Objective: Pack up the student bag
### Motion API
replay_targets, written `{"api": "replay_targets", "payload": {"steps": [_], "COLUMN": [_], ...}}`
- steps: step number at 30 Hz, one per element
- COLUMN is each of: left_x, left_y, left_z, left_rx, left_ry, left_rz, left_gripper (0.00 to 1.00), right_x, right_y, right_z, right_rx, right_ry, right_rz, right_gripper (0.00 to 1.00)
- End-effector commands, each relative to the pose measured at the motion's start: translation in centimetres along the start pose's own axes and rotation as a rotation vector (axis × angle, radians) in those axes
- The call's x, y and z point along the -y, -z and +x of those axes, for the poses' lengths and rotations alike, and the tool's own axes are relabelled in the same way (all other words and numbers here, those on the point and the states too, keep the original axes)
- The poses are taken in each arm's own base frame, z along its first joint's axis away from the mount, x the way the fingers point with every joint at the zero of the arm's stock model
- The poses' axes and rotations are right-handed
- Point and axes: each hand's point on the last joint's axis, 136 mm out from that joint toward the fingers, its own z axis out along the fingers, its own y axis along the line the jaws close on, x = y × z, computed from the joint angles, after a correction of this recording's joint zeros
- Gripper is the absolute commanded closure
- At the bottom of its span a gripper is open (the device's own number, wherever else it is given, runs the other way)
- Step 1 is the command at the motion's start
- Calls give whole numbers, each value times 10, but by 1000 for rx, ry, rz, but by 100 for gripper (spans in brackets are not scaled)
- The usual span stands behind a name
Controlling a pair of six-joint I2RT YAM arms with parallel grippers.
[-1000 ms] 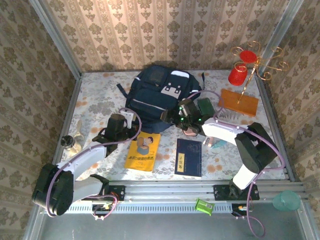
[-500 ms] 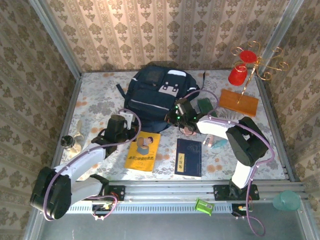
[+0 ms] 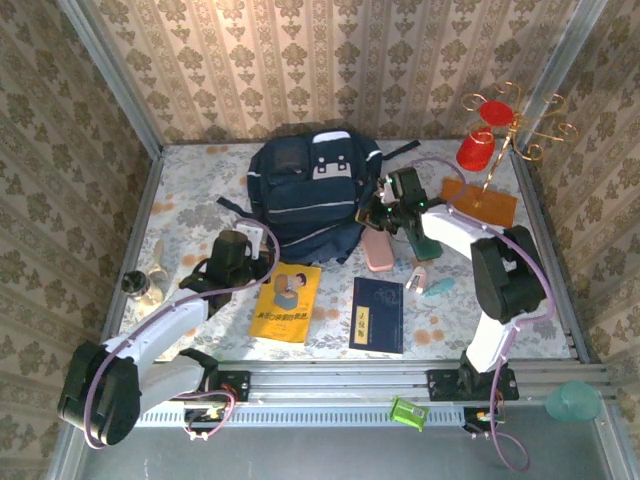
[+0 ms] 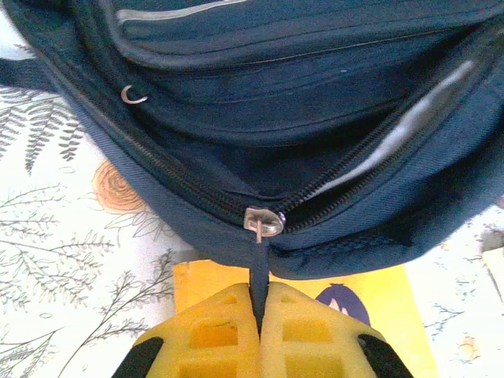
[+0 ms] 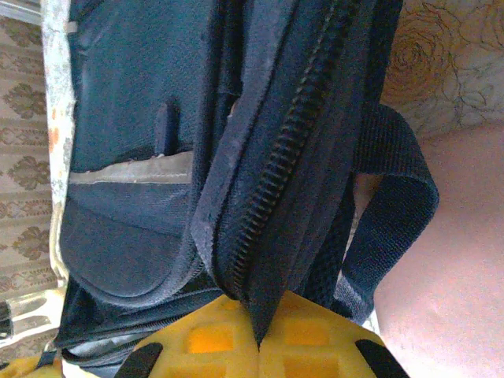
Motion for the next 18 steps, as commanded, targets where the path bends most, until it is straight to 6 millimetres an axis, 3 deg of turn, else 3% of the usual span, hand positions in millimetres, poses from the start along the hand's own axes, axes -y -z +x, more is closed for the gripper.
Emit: {"api": "replay_targets", "payload": {"steps": [1, 4, 7, 12, 15, 18], "left_x": [12, 29, 42, 50, 53, 56], "left_y": [3, 7, 9, 8, 8, 9], "left_z": [-6, -20, -28, -33, -36, -38], "left_rx": [20, 55, 70, 80, 84, 88], "left_ry": [43, 71, 77, 75, 62, 49], "left_rz": [85, 163, 199, 216, 220, 227], "left_gripper": [100, 100, 100, 100, 100, 100], "right_x": [-4, 4, 2, -12, -20, -29], "right_y": [4, 13, 32, 52, 49, 33], "right_z": [-47, -54, -43, 19, 59, 86], "right_rx": [84, 103, 129, 116, 97, 74], "right_ry": [61, 85, 95, 94, 80, 43], "right_rz": [18, 96, 110, 86, 74, 35], "right_gripper": [91, 74, 55, 26, 13, 7]}}
